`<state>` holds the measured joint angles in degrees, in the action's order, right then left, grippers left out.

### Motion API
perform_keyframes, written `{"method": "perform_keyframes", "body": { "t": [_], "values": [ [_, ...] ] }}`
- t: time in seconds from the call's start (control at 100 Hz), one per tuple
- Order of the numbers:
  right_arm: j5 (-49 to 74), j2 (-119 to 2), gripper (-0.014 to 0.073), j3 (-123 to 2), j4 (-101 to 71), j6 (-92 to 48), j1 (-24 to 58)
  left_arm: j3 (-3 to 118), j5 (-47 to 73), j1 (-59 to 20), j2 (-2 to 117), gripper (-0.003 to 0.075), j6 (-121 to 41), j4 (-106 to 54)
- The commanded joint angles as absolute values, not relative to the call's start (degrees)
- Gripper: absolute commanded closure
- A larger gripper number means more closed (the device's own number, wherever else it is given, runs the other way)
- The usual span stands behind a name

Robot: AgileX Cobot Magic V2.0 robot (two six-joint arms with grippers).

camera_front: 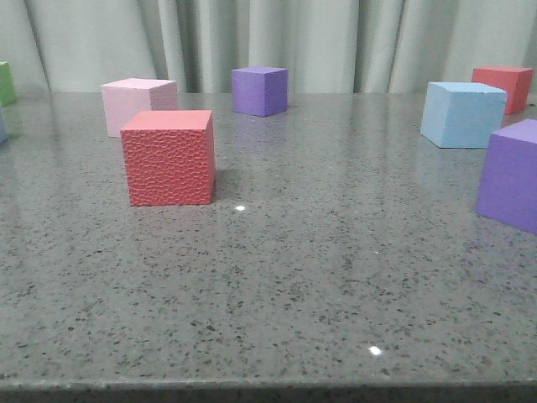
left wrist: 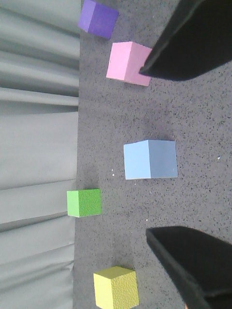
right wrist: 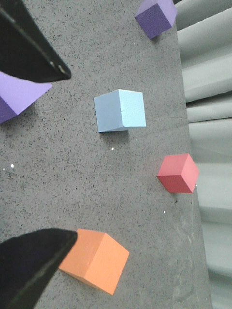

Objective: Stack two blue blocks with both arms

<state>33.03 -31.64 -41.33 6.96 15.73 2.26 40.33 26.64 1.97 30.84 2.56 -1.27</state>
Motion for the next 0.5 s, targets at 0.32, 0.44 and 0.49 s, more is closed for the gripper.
{"method": "perform_keyframes", "body": {
  "t": [0.32, 0.44, 0.49],
  "values": [
    [42.36, -50.3, -0.002, -59.83, 4.32, 13.61, 2.6, 45.35, 23.8, 2.14, 36.08, 0.0121, 2.73, 0.0],
    [47.81, -57.45, -0.002, -67.07, 2.77, 13.1, 3.97, 46.51, 24.8, 2.14, 38.62, 0.0121, 2.73, 0.0],
    [49.94, -60.58, -0.002, -70.21, 2.37, 13.1, 4.64, 46.61, 24.8, 2.14, 39.26, 0.0121, 2.73, 0.0]
  ]
}}
